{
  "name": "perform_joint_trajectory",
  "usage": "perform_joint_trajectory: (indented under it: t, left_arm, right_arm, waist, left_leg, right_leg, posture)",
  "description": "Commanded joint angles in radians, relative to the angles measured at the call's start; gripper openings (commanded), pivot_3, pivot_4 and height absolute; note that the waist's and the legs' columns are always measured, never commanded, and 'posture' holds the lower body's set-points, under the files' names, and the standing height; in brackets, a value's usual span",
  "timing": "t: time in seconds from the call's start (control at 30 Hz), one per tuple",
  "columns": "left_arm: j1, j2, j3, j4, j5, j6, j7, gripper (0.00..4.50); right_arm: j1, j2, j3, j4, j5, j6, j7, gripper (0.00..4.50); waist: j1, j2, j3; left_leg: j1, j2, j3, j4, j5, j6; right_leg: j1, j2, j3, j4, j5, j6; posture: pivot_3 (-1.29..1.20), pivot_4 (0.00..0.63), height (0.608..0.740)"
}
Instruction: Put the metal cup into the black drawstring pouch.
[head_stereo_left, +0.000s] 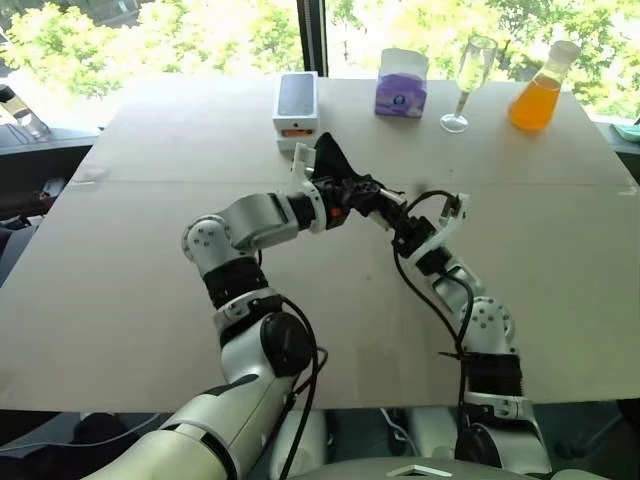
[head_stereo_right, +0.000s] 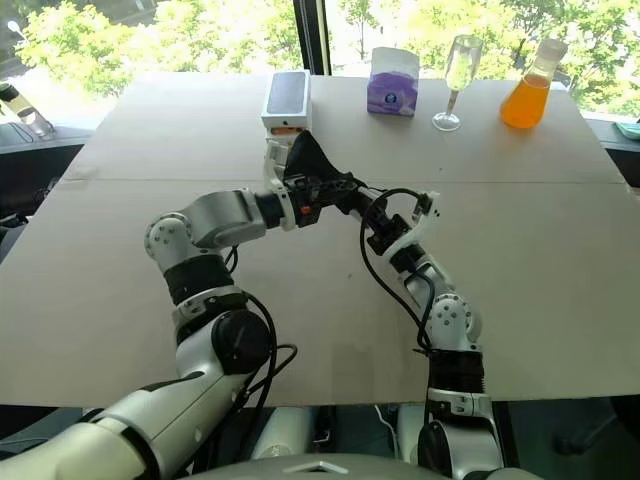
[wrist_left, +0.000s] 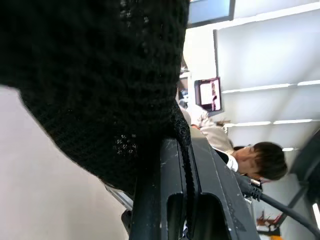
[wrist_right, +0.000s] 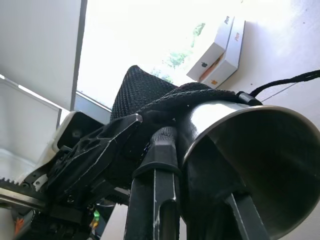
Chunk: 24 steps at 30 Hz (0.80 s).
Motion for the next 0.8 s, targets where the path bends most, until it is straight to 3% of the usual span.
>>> perform_joint_trajectory:
  t: [0.03, 0.27, 0.5, 0.7, 0.8]
  left_arm:
    - [0.048, 0.037, -0.053, -0.071, -0.117, -0.010, 0.037, 0.00]
    - [0.125, 0.142, -0.219, -0.122, -0.192, -0.053, 0.003, 0.00]
    - [0.065, 0.203, -0.326, -0.079, -0.341, -0.194, -0.016, 0.00]
    - [0.021, 0.249, -0.398, 0.001, -0.590, -0.347, 0.079, 0.00]
    - [-0.002, 0.254, -0.437, 0.025, -0.612, -0.346, 0.086, 0.00]
  right_arm:
    - [-0.017, 0.019, -0.036, -0.014, 0.050, -0.019, -0.008, 0.01]
    - [-0.024, -0.013, -0.016, -0.021, 0.076, 0.008, 0.005, 0.01]
    - [-0.005, -0.108, 0.216, -0.101, -0.133, -0.045, 0.154, 0.01]
    - [-0.030, -0.127, 0.282, -0.096, -0.250, -0.198, 0.274, 0.01]
    - [-0.054, -0.131, 0.313, -0.076, -0.324, -0.263, 0.289, 0.01]
  waist:
    - [-0.001, 0.000, 0.000]
    - [0.002, 0.000, 0.000]
    - [0.002, 0.000, 0.000]
    - [0.002, 0.000, 0.000]
    - [0.004, 0.000, 0.000]
  left_leg:
    - [0.000, 0.000, 0.000, 0.000, 0.000, 0.000]
    - [0.000, 0.000, 0.000, 0.000, 0.000, 0.000]
    - [0.000, -0.001, 0.000, 0.000, 0.000, 0.000]
    - [0.001, 0.000, 0.000, 0.000, 0.000, 0.000]
    - [0.000, -0.001, 0.000, 0.000, 0.000, 0.000]
  right_leg:
    - [0.000, 0.000, 0.000, 0.000, 0.000, 0.000]
    - [0.000, 0.000, -0.001, 0.000, 0.000, 0.000]
    - [0.000, 0.000, -0.001, 0.000, 0.000, 0.000]
    - [0.000, 0.000, -0.001, 0.000, 0.000, 0.000]
    - [0.000, 0.000, -0.001, 0.000, 0.000, 0.000]
  posture:
    - [0.00, 0.150, 0.737]
    - [0.00, 0.150, 0.737]
    - [0.00, 0.150, 0.737]
    - [0.00, 0.150, 0.737]
    - [0.00, 0.150, 0.737]
